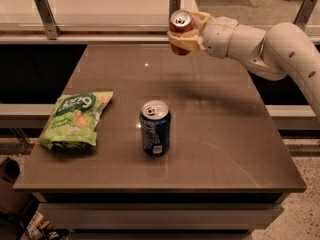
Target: Knock coke can over
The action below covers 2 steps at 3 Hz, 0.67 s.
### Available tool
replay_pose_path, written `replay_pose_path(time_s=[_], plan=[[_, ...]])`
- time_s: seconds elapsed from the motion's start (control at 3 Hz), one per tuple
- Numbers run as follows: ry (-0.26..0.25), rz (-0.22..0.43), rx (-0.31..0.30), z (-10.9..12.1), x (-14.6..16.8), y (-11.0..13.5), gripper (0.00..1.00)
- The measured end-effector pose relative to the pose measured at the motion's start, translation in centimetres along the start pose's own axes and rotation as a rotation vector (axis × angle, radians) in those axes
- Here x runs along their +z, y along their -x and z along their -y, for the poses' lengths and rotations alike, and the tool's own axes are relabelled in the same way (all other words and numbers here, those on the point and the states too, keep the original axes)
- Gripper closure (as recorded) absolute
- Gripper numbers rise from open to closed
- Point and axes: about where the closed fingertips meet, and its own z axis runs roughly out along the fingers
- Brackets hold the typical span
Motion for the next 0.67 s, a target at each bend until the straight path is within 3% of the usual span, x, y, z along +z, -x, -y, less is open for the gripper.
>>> replay_pose_path(time_s=[0.33,0.67], plan=[[0.011,0.033,-0.109,0.15,-0.27,1.05,1.00],[0.013,0.081,-0.258,-0.15,-0.74,2.02,1.00]])
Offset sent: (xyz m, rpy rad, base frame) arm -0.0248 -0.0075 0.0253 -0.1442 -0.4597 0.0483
